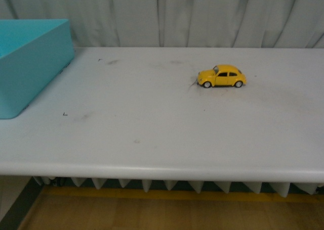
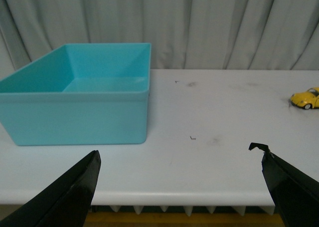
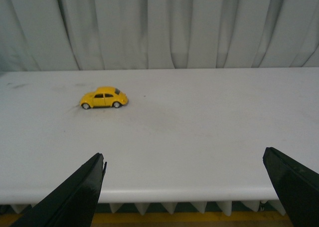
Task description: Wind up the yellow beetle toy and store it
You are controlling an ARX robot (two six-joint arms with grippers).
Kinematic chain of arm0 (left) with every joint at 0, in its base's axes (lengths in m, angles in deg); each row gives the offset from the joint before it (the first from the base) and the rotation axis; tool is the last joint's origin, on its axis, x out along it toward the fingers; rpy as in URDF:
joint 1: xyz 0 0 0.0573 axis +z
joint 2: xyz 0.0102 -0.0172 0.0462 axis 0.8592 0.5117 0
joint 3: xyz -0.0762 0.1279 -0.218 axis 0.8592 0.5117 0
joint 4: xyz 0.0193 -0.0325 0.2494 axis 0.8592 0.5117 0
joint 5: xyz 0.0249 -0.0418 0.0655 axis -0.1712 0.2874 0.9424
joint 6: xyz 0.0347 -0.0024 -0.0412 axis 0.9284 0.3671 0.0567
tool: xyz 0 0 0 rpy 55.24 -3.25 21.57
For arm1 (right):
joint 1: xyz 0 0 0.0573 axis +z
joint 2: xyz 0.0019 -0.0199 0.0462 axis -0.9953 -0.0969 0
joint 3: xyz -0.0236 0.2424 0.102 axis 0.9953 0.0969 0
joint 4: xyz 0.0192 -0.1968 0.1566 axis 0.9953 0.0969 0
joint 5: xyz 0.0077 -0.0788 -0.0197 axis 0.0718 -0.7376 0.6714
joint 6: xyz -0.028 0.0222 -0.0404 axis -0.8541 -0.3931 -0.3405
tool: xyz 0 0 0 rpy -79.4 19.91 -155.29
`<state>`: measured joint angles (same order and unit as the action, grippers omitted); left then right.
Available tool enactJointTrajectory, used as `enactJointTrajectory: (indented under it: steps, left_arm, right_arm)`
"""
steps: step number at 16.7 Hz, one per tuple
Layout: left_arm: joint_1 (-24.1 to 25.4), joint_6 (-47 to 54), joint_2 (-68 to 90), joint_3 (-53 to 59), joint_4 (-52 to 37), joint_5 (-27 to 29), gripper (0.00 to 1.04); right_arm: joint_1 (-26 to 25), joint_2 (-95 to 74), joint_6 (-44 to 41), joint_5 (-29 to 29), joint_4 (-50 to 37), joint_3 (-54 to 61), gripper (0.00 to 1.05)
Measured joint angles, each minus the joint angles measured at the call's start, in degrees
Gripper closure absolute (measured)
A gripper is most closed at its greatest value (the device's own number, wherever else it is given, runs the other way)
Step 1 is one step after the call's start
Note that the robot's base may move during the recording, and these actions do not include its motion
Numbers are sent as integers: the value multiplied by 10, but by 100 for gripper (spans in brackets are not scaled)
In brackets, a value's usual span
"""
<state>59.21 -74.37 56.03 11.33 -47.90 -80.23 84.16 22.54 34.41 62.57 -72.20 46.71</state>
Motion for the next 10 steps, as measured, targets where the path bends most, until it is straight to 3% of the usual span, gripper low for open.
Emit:
enactJointTrajectory:
  steps: [10]
  left_arm:
    - [0,-1,0,0,-1,0,7]
  right_arm:
    - [0,0,1,0,0,0,7]
